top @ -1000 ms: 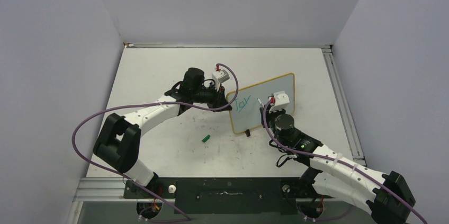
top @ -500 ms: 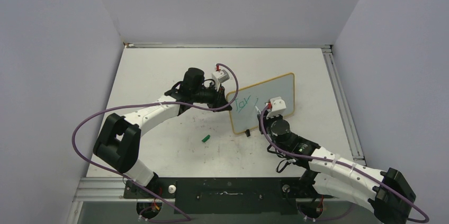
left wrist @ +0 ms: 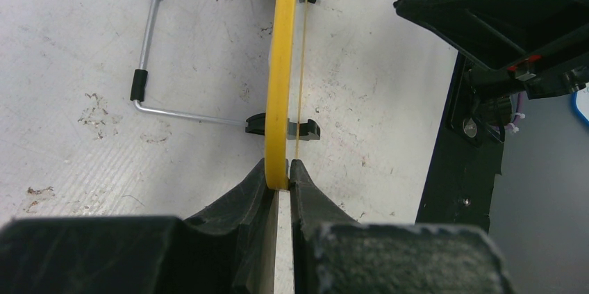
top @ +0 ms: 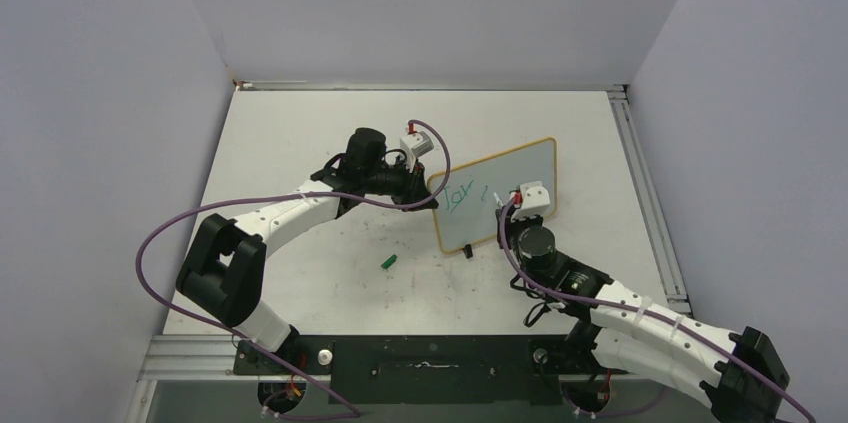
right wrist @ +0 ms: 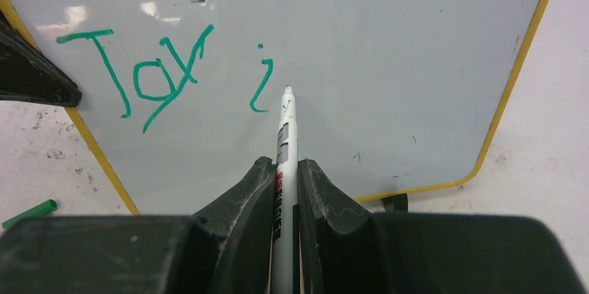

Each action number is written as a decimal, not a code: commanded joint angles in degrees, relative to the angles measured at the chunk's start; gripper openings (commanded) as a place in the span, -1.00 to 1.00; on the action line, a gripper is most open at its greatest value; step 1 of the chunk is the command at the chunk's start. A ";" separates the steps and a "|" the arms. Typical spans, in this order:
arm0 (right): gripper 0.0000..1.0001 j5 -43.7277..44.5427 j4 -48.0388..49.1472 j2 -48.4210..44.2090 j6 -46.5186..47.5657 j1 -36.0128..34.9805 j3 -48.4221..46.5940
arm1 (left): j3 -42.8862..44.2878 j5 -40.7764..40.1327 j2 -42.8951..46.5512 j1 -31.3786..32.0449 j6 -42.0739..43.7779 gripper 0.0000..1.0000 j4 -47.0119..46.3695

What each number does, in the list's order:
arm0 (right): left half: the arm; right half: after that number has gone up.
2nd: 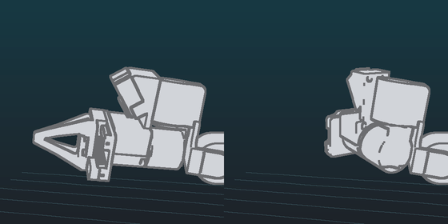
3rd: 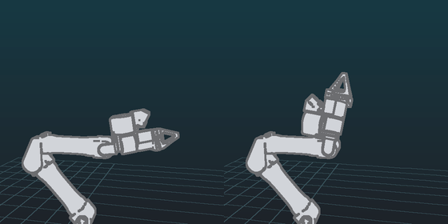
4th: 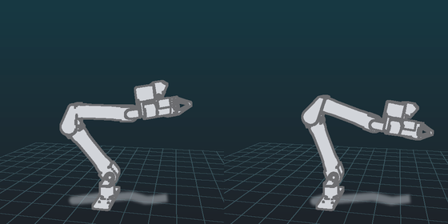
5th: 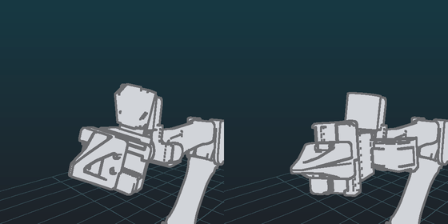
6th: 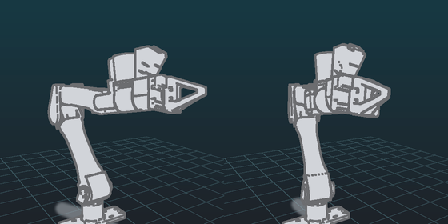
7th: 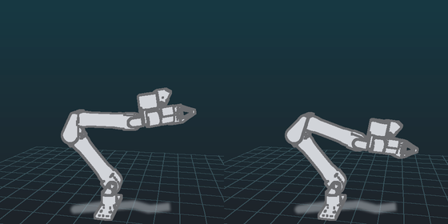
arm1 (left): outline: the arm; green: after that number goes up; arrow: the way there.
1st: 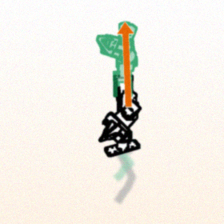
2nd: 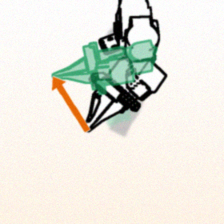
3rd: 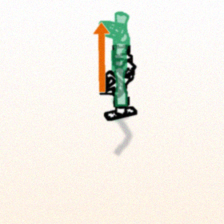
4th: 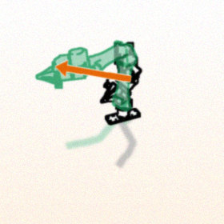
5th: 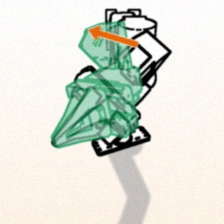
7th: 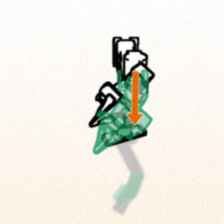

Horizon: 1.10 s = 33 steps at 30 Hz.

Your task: Write a sentence on the whiteboard

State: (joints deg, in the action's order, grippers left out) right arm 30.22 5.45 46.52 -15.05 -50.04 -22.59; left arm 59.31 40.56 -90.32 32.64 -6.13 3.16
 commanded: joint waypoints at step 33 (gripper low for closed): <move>-0.89 -3.25 4.54 4.53 1.30 1.84 -1.63 | 1.28 0.88 0.75 1.01 1.65 -1.00 3.17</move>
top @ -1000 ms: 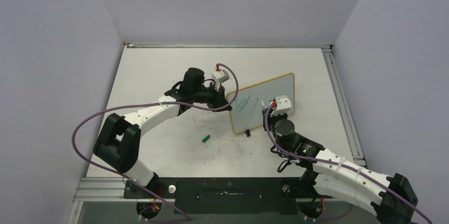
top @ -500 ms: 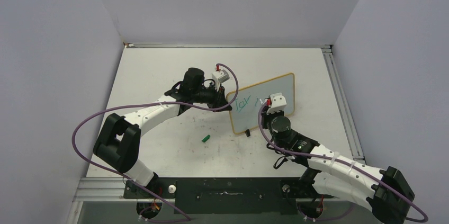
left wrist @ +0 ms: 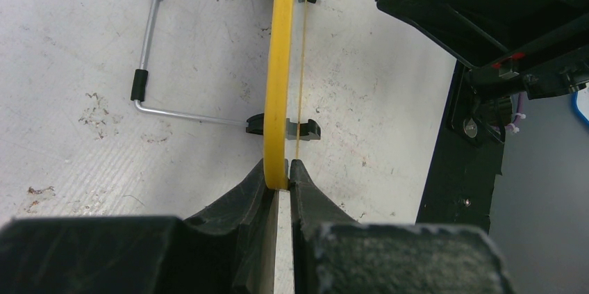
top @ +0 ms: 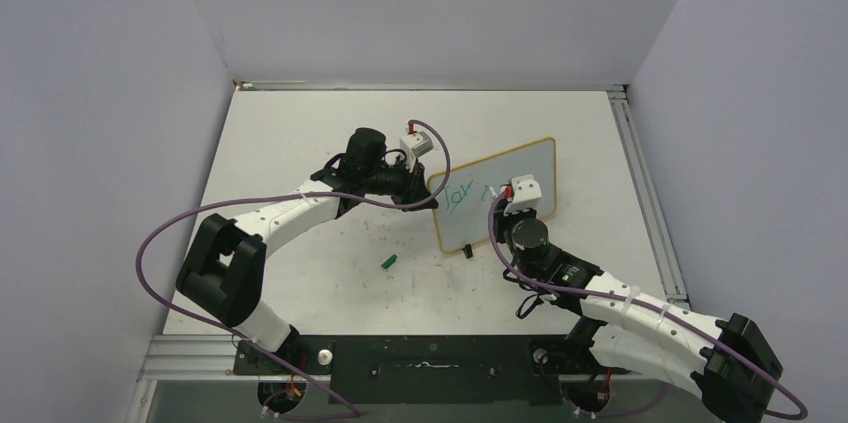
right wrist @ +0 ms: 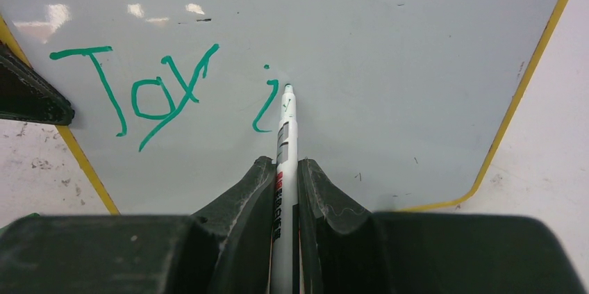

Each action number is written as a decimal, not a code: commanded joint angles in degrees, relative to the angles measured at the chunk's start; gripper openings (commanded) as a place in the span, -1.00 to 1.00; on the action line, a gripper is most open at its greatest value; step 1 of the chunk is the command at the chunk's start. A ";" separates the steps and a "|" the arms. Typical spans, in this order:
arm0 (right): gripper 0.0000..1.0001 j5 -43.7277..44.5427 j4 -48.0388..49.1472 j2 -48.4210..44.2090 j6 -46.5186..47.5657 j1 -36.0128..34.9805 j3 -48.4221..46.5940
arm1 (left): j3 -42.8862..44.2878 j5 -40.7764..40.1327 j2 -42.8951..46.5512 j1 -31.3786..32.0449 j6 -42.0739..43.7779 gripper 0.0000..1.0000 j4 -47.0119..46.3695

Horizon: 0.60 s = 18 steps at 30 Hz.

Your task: Write a sentence on the whiteboard

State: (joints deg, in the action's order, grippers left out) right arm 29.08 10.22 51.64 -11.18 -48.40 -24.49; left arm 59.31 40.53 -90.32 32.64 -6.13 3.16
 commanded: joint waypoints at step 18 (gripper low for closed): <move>-0.89 -1.87 -2.66 -1.54 -5.32 -0.86 2.45 | 1.28 0.86 0.68 1.02 1.65 -1.00 3.17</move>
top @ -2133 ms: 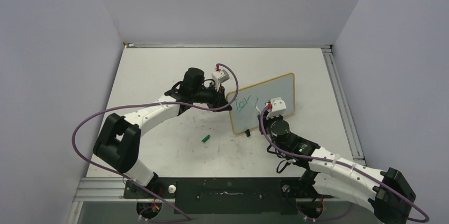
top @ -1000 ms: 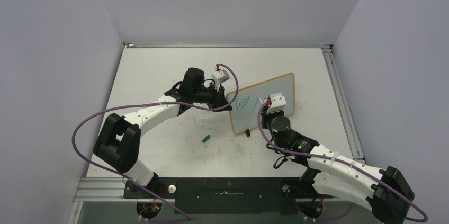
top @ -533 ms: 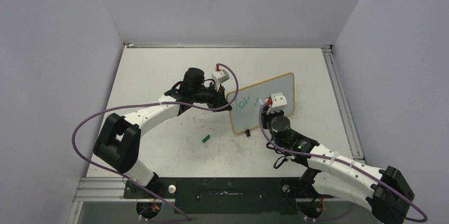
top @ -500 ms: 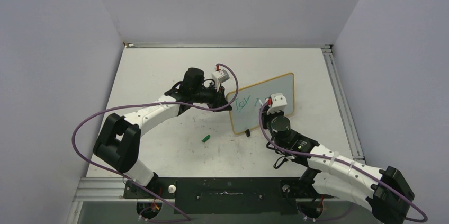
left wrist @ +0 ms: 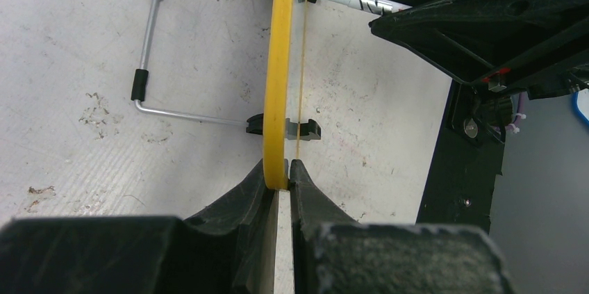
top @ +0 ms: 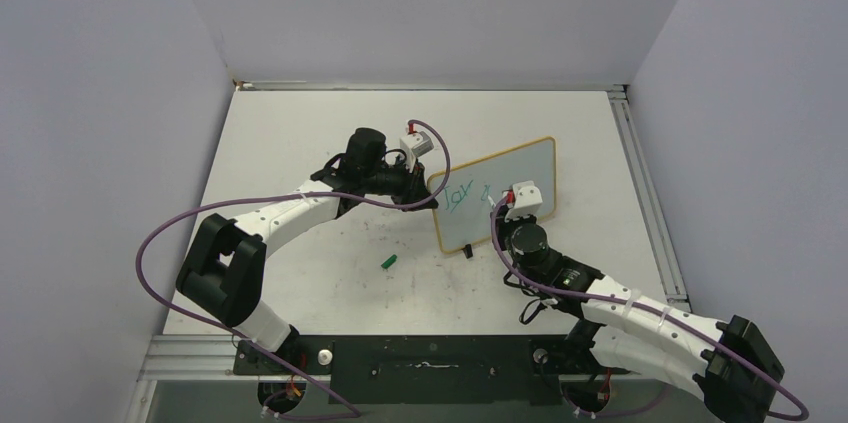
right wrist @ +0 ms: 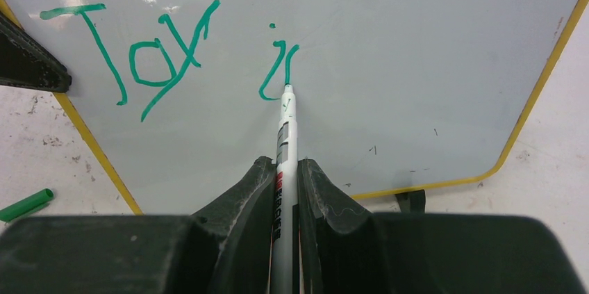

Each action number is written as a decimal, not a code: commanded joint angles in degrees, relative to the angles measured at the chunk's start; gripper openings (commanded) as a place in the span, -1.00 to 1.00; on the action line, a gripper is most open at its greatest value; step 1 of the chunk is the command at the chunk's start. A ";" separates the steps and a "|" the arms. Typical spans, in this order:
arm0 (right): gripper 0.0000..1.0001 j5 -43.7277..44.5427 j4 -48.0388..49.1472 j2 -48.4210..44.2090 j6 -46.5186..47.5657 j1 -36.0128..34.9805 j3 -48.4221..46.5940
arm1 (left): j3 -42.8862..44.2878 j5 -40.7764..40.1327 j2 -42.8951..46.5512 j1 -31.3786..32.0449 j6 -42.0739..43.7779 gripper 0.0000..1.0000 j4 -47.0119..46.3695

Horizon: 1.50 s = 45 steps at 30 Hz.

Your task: Write a sentence on the whiteboard

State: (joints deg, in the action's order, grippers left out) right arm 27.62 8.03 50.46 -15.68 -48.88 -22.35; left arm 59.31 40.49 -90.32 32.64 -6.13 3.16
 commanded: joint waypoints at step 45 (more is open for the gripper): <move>-0.89 2.72 1.64 2.43 3.14 1.03 -3.66 | 1.41 0.80 0.92 1.02 1.74 -1.00 3.40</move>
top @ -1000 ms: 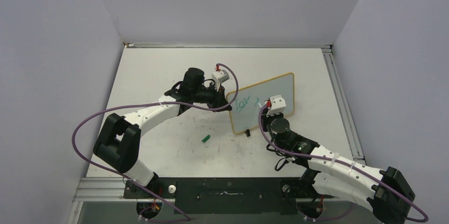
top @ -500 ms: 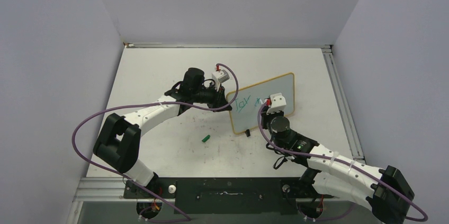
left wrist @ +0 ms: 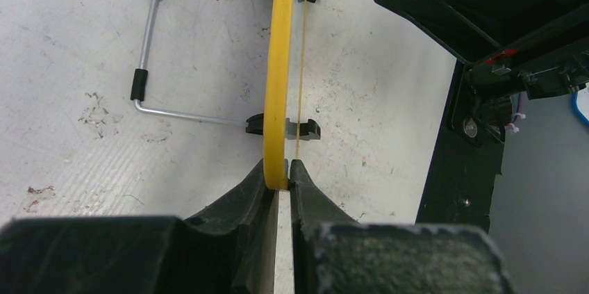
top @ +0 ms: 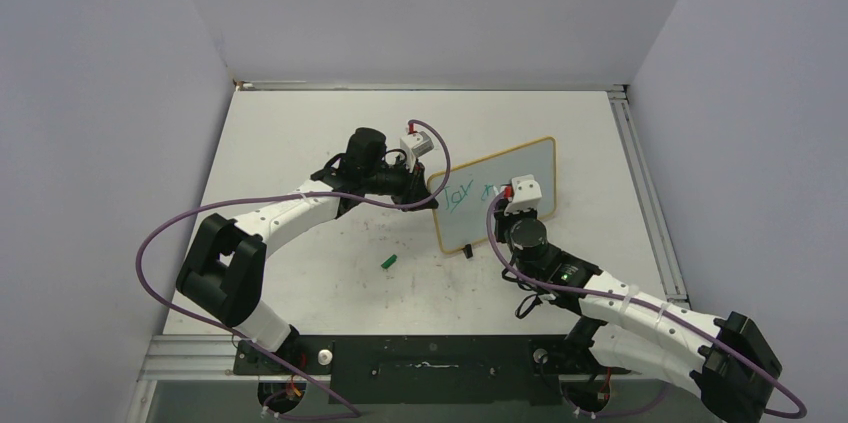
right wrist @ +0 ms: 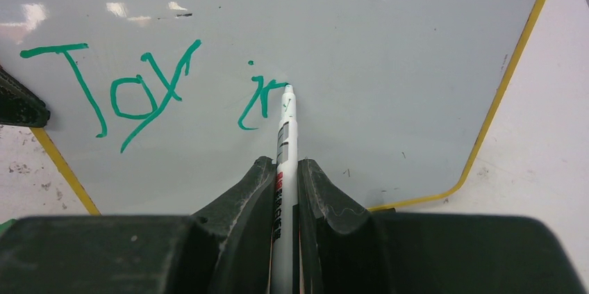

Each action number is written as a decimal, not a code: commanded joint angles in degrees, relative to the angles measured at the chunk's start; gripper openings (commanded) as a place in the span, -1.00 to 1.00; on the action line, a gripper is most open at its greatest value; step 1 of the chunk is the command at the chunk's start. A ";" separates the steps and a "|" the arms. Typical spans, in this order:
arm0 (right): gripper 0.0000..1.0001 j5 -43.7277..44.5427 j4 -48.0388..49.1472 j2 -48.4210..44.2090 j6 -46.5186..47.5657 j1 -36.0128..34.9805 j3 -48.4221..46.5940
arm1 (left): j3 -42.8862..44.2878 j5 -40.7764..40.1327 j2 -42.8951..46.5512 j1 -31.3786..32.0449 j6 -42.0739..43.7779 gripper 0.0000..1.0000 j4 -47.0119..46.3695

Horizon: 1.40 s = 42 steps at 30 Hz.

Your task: Write a sentence on the whiteboard

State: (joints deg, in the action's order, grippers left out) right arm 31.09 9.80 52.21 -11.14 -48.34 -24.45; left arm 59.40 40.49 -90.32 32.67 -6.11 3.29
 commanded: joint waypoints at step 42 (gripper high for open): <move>-0.89 -1.29 -7.41 -6.18 -5.33 -0.30 -1.64 | 0.83 0.72 0.63 0.86 1.32 -1.00 3.56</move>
State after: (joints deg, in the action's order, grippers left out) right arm 29.95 3.51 49.21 -16.99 -48.36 -24.08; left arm 59.53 40.45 -90.32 32.69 -6.13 3.64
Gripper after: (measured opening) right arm 0.149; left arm 0.077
